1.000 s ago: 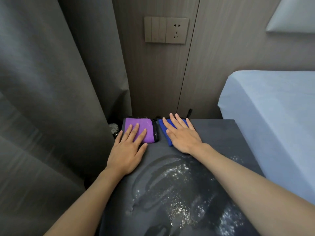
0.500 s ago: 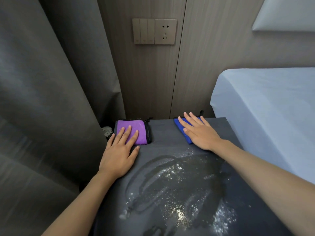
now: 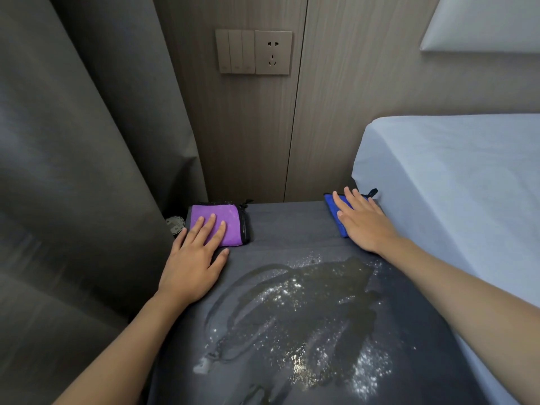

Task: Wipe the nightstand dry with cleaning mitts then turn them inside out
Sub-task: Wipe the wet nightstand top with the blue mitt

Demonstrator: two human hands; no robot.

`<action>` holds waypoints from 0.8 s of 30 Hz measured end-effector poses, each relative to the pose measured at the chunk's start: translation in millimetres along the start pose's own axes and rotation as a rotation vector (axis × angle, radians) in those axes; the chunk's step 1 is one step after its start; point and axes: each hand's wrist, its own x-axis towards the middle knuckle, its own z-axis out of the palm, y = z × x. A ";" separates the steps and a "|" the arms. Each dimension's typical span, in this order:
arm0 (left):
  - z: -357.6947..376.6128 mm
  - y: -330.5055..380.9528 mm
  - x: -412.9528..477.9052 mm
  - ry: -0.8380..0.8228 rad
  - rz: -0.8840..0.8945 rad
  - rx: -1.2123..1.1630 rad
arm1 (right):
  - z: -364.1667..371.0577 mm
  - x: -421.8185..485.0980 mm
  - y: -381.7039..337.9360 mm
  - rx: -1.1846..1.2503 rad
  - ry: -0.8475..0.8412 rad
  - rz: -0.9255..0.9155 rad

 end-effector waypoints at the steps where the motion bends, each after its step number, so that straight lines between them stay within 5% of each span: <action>1: -0.2 0.2 0.2 -0.003 0.001 0.003 | 0.3 -1.0 -0.8 0.018 0.000 0.033; 15: 0.7 -2.4 -0.9 0.039 0.006 -0.168 | -0.1 -21.8 -25.4 0.203 -0.042 0.432; 24: 2.8 -3.8 0.6 0.057 -0.004 -0.197 | 5.1 -43.6 -44.4 0.211 -0.046 0.531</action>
